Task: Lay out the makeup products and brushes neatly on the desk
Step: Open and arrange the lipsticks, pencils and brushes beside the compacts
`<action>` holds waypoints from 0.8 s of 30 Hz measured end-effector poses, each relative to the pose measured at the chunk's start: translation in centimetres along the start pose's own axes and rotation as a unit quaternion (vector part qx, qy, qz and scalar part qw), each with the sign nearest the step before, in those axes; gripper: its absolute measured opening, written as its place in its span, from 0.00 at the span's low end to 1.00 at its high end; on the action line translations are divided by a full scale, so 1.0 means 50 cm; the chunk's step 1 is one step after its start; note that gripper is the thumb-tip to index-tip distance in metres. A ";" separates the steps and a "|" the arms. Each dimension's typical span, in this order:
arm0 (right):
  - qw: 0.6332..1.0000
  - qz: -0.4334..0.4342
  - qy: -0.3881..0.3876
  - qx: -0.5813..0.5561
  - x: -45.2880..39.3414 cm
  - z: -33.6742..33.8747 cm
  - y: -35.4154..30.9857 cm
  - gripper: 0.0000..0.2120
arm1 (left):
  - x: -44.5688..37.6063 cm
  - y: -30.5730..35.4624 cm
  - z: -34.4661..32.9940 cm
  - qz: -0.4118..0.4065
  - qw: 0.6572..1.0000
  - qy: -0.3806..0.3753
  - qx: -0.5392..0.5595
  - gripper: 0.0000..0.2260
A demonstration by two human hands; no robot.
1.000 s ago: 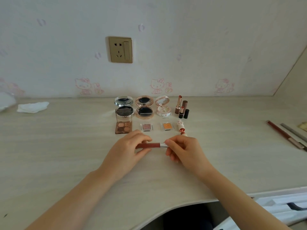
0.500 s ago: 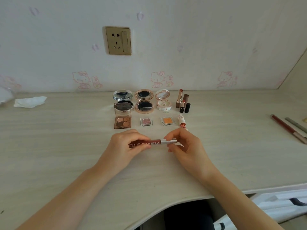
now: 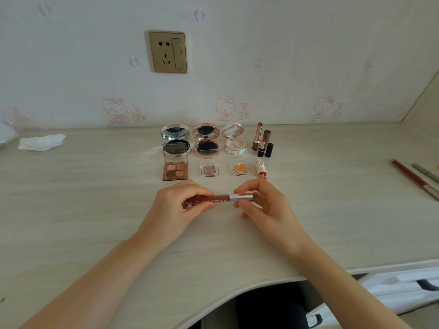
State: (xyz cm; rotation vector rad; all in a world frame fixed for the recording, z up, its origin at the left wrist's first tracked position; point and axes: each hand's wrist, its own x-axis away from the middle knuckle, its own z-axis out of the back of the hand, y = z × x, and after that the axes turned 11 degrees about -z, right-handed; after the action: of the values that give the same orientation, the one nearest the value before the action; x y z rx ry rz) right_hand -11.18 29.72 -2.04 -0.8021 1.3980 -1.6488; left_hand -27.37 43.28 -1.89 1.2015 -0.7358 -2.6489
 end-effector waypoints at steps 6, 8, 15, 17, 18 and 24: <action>1.000 -0.018 0.014 0.015 0.000 -0.005 -0.003 0.08 | 0.001 0.004 -0.001 -0.003 1.000 0.003 0.000 0.08; 0.999 -0.005 0.013 0.040 0.001 -0.004 -0.002 0.09 | 0.001 0.002 0.000 0.001 1.000 -0.003 0.000 0.08; 1.000 -0.017 0.013 -0.023 0.000 -0.003 -0.003 0.06 | 0.001 0.007 0.004 0.016 1.000 0.010 0.002 0.09; 0.999 -0.029 0.021 -0.034 0.000 -0.004 -0.005 0.08 | 0.000 0.010 0.005 0.021 1.000 0.013 0.004 0.10; 0.999 -0.031 0.022 -0.030 0.000 -0.004 -0.004 0.11 | 0.000 0.011 0.005 0.022 1.000 0.012 0.005 0.10; 1.000 0.003 0.020 0.002 0.000 0.000 0.001 0.12 | -0.001 0.010 0.007 0.046 0.999 0.008 0.018 0.09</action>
State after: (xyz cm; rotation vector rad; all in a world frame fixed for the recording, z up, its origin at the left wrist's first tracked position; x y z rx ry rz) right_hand -11.19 29.70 -2.07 -0.7658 1.4239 -1.6708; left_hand -27.63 42.96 -1.43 1.1673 -0.8185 -2.5582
